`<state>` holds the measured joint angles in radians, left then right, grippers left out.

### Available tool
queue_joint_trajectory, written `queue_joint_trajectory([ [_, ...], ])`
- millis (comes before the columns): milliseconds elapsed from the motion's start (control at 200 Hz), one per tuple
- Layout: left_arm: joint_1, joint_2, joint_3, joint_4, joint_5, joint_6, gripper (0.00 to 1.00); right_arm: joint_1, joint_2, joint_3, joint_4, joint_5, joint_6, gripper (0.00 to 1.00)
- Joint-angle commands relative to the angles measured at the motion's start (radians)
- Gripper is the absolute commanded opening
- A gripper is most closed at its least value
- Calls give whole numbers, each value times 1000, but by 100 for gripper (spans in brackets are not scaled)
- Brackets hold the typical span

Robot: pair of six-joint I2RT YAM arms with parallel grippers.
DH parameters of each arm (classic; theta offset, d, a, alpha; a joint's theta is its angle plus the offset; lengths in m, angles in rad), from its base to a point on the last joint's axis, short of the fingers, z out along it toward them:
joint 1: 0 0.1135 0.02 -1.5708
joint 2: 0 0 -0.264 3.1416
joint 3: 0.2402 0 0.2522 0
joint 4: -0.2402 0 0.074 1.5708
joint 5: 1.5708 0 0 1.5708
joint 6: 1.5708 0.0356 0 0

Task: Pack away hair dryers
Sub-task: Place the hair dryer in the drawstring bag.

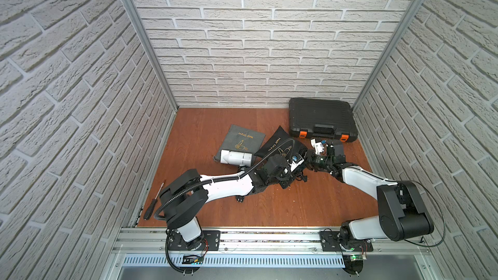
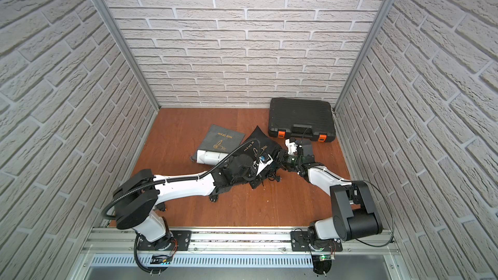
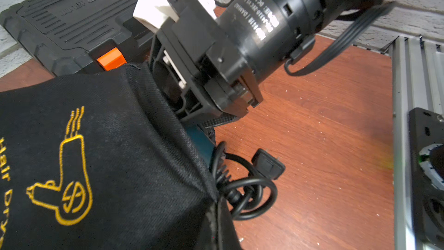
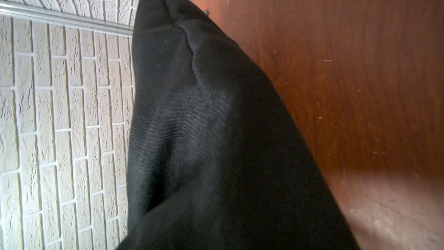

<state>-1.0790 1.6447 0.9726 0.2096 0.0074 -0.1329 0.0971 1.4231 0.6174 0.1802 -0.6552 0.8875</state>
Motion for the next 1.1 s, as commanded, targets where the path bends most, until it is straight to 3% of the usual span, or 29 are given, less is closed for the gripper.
queue_joint_trajectory([
  [0,-28,2,11,17,56,-37,0,-2,-53,1,108,74,47,3],
  [165,-32,12,12,61,84,-81,0,39,-96,23,45,168,7,3],
  [870,-33,60,75,104,182,-172,0,101,0,35,127,350,193,3],
  [1095,-35,80,84,99,214,-206,0,97,59,72,150,355,273,3],
])
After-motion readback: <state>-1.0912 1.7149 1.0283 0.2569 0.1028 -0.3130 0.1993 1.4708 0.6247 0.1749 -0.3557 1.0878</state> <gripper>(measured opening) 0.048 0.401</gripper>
